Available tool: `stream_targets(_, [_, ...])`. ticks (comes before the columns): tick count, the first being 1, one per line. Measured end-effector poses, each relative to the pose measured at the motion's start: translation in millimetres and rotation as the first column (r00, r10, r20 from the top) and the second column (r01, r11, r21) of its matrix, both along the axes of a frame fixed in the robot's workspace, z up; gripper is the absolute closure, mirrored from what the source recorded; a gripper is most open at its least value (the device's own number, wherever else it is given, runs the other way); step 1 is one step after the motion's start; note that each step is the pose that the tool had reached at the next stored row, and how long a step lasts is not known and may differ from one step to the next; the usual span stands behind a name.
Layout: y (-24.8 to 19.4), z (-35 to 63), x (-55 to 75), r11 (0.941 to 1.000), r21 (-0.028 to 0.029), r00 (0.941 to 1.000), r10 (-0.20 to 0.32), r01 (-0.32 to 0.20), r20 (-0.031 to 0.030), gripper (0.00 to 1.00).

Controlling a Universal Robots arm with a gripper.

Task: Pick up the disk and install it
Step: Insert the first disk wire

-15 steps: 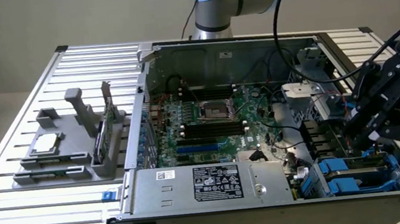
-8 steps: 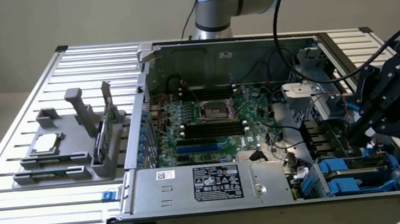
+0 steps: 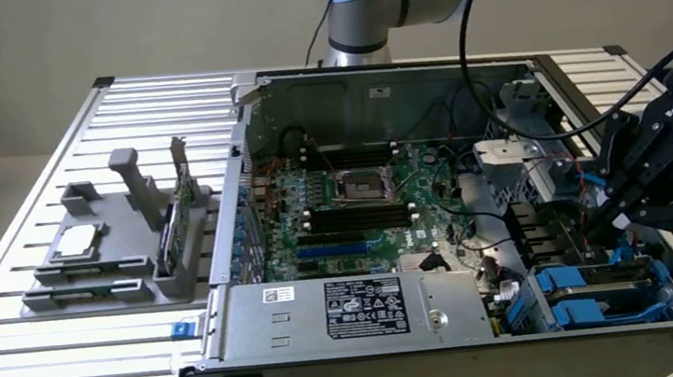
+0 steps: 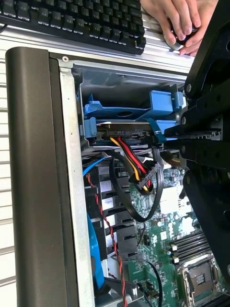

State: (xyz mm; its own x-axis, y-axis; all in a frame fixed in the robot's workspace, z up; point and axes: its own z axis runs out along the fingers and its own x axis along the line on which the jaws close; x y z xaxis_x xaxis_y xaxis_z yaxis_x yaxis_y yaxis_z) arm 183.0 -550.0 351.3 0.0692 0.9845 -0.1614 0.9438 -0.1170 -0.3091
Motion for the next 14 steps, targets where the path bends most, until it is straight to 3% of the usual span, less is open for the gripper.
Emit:
stream_targets(5, [0.0,2.1,-1.7,1.0000,0.0001,1.0000,0.000,0.000,0.0001,0.82])
stream_targets(6, [0.0,3.4,-2.5,1.0000,0.0001,1.0000,0.000,0.000,0.0007,0.71])
stream_targets(8, [0.0,5.6,-3.2,1.0000,0.0000,1.0000,0.001,-0.001,0.0024,0.71])
stream_targets(9, [0.0,6.1,-3.4,1.0000,0.0000,1.0000,0.001,-0.001,0.0032,0.64])
stream_targets(14, [0.0,6.4,-3.8,1.0000,0.0013,0.9999,0.003,-0.003,0.0118,0.64])
